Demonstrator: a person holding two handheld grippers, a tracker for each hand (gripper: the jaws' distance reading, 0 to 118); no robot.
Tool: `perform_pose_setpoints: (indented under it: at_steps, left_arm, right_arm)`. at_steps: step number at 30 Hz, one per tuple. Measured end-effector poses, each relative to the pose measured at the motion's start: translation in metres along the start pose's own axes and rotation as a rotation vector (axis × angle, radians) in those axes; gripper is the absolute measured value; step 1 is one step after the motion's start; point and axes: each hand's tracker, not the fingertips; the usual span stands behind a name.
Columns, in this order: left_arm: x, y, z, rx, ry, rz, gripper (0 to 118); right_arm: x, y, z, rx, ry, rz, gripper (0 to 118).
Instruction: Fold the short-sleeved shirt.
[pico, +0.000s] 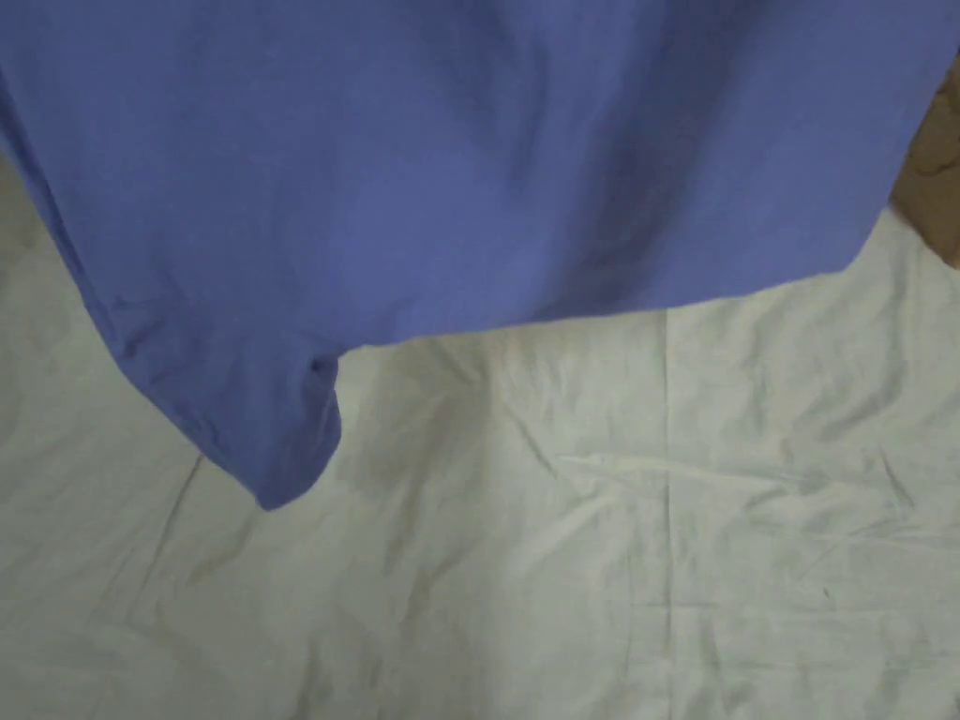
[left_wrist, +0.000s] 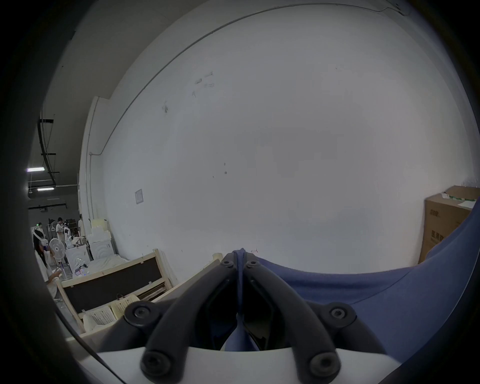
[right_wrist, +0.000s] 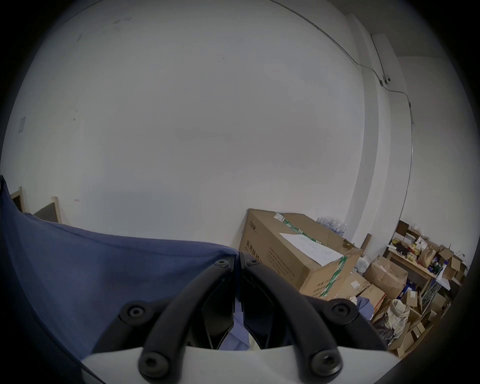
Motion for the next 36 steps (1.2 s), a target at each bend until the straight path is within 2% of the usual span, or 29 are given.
perform_pose_setpoints:
  at_steps: [2,3,4,7,11,17,21,27,32,36]
  left_arm:
    - [0.009,-0.001,-0.015,0.031,0.013,0.039,0]
    - [0.013,-0.004,-0.021,0.048,0.028,0.058,0]
    - [0.016,-0.007,-0.026,0.067,0.047,0.078,0]
    - [0.029,-0.020,-0.040,0.091,0.068,0.079,0]
    - [0.043,-0.044,-0.055,0.125,0.111,0.046,0]
    - [0.058,-0.102,-0.081,0.012,0.082,0.028,0]
    - [0.068,-0.171,-0.086,-0.111,0.044,0.031,0]
    - [0.068,-0.276,-0.067,-0.335,-0.031,0.027,0]
    - [0.045,-0.339,-0.014,-0.431,-0.115,0.053,0]
    - [0.023,-0.374,0.050,-0.491,-0.175,0.073,0]
  right_arm:
    - [0.001,-0.003,0.003,0.008,-0.005,-0.002,1]
    - [-0.020,0.007,-0.046,0.016,-0.004,-0.013,1]
    - [-0.026,0.008,-0.059,0.023,-0.007,-0.028,1]
    - [-0.035,0.004,-0.080,0.045,-0.011,-0.068,1]
    - [-0.049,-0.007,-0.107,0.069,-0.033,-0.072,1]
    - [-0.076,-0.053,-0.143,-0.013,0.000,-0.046,1]
    - [-0.092,-0.108,-0.164,-0.101,0.035,-0.094,1]
    - [-0.107,-0.214,-0.182,-0.295,0.094,-0.062,1]
    - [-0.097,-0.305,-0.165,-0.428,0.152,-0.057,1]
    - [-0.081,-0.376,-0.126,-0.529,0.202,-0.060,1]
